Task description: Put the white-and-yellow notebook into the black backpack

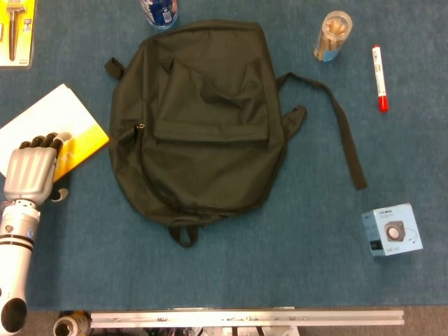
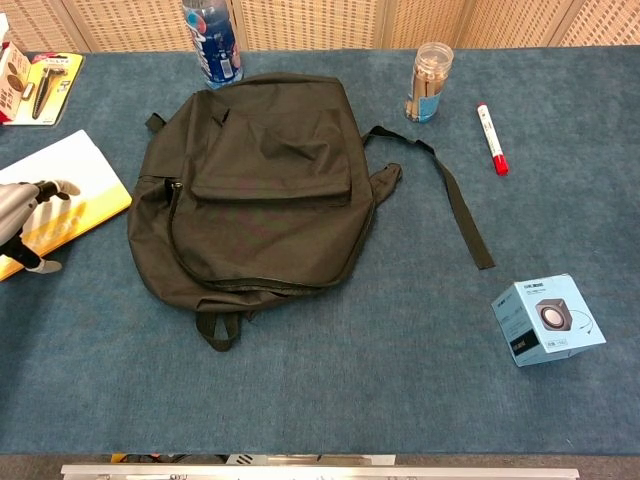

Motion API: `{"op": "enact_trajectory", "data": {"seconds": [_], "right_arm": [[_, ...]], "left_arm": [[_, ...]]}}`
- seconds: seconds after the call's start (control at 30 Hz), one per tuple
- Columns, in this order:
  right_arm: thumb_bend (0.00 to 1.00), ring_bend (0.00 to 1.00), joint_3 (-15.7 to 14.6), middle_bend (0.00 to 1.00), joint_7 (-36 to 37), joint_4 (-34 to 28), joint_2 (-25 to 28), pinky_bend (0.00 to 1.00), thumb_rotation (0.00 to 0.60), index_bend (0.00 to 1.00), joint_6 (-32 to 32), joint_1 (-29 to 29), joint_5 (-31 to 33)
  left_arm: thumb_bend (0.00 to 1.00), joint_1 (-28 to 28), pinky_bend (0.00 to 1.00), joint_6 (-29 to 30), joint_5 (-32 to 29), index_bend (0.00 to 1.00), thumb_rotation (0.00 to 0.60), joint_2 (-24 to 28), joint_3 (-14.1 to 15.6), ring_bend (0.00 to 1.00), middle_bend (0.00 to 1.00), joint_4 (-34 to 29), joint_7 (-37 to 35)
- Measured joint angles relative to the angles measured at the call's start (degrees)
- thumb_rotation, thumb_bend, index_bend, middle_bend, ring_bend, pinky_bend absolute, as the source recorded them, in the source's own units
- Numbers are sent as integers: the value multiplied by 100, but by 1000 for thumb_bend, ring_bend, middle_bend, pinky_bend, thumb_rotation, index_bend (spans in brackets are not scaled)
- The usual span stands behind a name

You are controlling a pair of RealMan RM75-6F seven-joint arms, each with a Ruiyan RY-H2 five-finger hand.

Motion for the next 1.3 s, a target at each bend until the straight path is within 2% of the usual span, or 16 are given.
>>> {"op": "enact_trajectory", "data": {"seconds": [0.43, 0.5, 0.57, 0.7, 1.0, 1.3], "right_arm": [[270, 257, -2, 367, -3, 19, 10, 468, 600, 342, -28, -20, 49], [270, 257, 2, 367, -2, 20, 6, 468, 600, 343, -32, -17, 53], [270, 257, 1, 367, -7, 23, 2, 468, 600, 343, -43, -14, 54], [270, 257, 1, 367, -18, 34, -14, 468, 600, 343, -80, -1, 69], [270, 257, 7, 367, -22, 48, -43, 468, 600, 343, -112, 10, 92], [270, 257, 5, 367, -45, 42, -41, 468, 600, 343, -121, 5, 100]], "left_arm": [[26, -148, 278, -61, -245, 192, 600, -179, -89, 212, 218, 228, 26], [66, -165, 278, -64, -271, 205, 600, -191, -97, 215, 224, 235, 25], [158, -170, 278, -41, -248, 225, 600, -198, -100, 218, 236, 241, -9], [214, -171, 278, 20, -176, 258, 600, -234, -109, 231, 265, 304, -181], [225, -152, 282, 155, -60, 297, 600, -366, -119, 246, 296, 626, -458], [223, -142, 282, 61, -29, 253, 600, -409, -16, 247, 278, 744, -483]]}}
